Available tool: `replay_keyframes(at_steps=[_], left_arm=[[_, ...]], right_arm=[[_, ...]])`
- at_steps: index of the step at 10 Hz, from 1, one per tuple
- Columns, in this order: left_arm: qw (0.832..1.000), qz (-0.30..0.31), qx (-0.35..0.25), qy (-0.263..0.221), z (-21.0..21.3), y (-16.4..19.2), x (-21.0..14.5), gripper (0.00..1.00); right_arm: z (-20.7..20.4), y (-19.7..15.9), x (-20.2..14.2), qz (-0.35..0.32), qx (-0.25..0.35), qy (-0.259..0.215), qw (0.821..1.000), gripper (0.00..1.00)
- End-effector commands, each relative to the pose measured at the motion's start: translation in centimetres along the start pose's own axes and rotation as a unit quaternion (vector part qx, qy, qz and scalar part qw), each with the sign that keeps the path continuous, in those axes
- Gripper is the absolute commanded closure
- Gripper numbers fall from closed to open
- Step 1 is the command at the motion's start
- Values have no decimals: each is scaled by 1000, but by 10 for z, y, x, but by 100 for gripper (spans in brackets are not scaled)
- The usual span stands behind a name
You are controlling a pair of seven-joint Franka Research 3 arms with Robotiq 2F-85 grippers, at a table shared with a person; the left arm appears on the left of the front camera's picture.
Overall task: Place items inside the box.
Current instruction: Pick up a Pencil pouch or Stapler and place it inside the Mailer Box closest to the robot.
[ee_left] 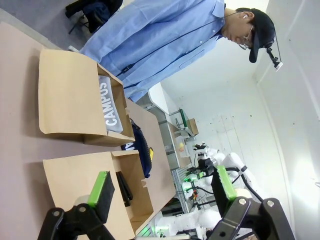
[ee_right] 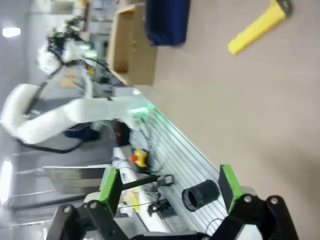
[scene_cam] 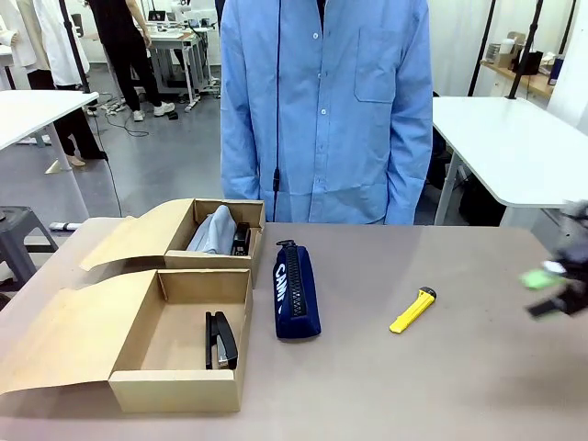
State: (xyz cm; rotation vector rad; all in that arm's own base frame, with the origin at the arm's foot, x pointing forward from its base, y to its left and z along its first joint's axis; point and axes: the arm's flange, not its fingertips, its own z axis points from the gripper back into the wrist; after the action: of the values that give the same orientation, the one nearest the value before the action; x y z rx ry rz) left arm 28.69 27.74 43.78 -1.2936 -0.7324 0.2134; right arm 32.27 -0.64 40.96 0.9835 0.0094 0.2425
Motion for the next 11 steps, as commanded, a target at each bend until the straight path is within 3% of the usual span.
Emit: replay_keyframes(at_steps=[1,2,3,4,5,6,7,8,9,11], left_arm=[[1000,-12,-11,-7,-1,-2,1,0],[1000,-12,-11,-7,-1,-2,1,0],[1000,-12,-11,-7,-1,-2,1,0],[1000,-12,-11,-7,-1,-2,1,0],[1000,-12,-11,-7,-1,-2,1,0],[1000,-12,-11,-7,-1,-2,1,0],[1000,-12,-11,-7,-1,-2,1,0],[1000,-12,-11,-7,-1,-2,1,0],[1000,-12,-11,-7,-1,-2,1,0],[1000,-12,-11,-7,-1,-2,1,0]], right_arm=[[-44,49,46,-9,-201,57,978,0],[-51,55,37,-19,-297,69,952,0],[-33,38,28,6,-74,21,997,0],[-33,38,28,6,-74,21,997,0],[-63,70,45,10,-159,39,987,0],[-70,61,40,-65,-216,16,974,0],[-82,65,49,-68,-247,36,966,0],[-69,70,41,-90,-258,18,962,0],[-15,51,21,-100,-206,-30,973,0],[59,0,-27,-128,-148,-59,979,0]])
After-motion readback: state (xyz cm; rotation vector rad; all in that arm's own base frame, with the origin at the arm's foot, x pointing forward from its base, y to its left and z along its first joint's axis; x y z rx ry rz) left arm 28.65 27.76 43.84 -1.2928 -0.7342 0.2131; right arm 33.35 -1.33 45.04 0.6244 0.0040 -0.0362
